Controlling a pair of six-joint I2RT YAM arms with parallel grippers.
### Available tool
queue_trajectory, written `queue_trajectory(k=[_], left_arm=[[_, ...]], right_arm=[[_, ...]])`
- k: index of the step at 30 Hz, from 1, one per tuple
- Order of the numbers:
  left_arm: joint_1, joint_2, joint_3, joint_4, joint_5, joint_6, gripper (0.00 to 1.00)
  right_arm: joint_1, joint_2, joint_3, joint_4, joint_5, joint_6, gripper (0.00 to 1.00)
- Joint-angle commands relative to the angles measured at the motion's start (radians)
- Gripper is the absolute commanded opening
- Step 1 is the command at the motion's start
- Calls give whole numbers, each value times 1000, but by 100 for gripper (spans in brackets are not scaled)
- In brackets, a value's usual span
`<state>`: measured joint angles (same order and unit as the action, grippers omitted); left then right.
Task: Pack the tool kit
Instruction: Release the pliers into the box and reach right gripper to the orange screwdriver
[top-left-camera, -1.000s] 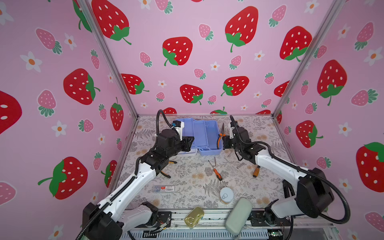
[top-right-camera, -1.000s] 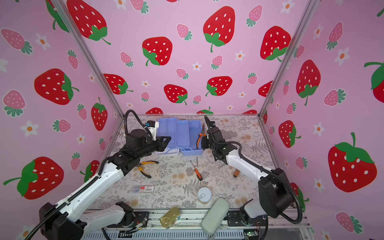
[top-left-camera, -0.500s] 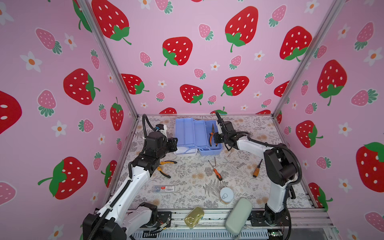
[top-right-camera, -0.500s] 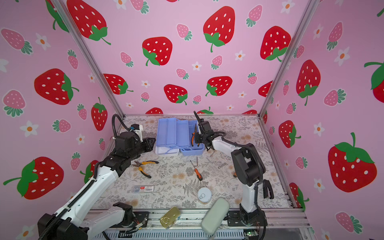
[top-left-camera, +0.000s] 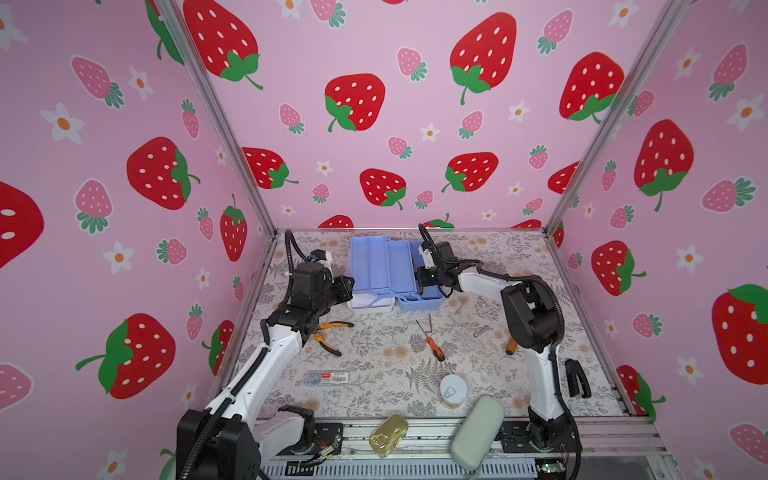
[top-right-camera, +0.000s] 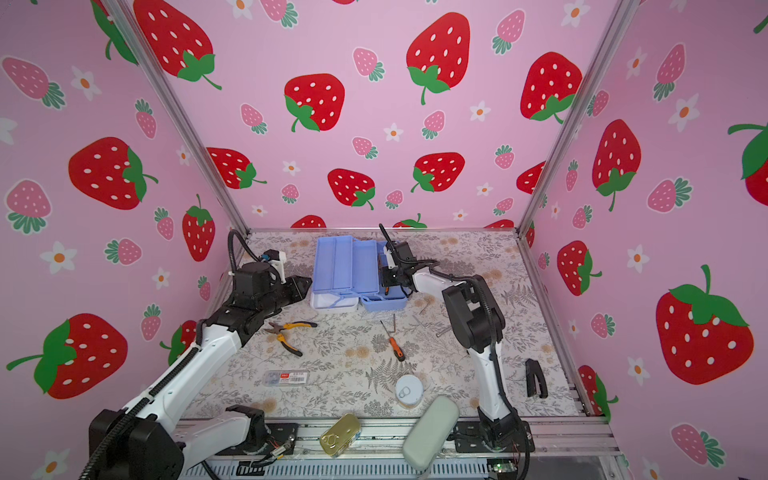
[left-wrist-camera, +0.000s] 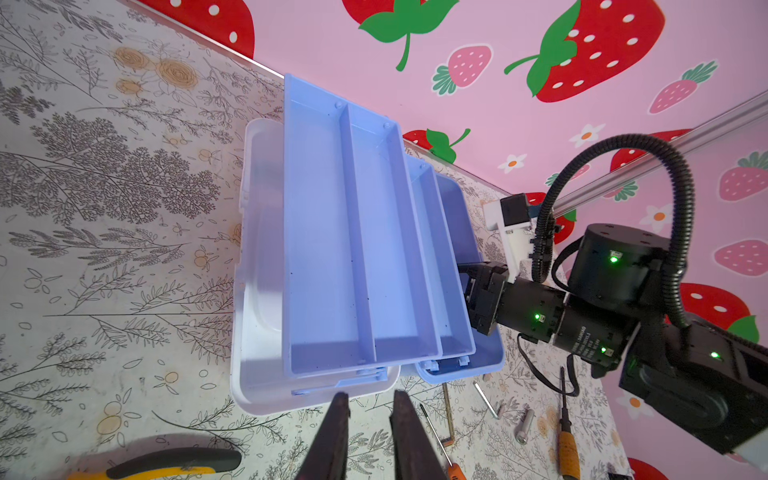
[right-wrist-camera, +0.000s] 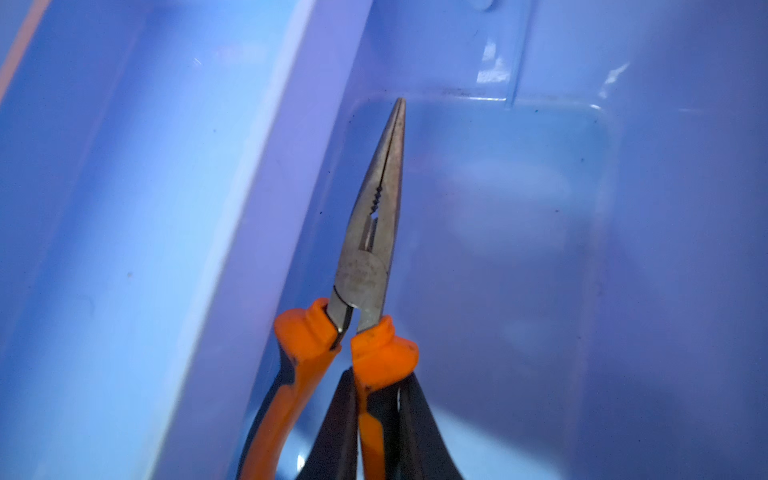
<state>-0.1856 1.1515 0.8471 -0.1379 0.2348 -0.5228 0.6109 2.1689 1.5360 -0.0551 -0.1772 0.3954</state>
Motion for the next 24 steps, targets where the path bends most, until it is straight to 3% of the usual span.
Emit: queue_trajectory(k=[1,8,13,19,24], left_arm=[[8,13,2,28,32,-13,24],[14,25,1,35,44,-25,26],[15,34,-13,49,38,-40,27],[18,54,6,43,72,-31,27],[17,68,-12,103,119,-60,28]], right_arm=[[6,5,38,20,-42,-9,25],[6,-52,23,2,-21,-21,29],[8,-200,-85,-4,65,-20,29],[82,-467,-328,-71,296,-76,29],[208,-586,-469,-169,439,-99,29]])
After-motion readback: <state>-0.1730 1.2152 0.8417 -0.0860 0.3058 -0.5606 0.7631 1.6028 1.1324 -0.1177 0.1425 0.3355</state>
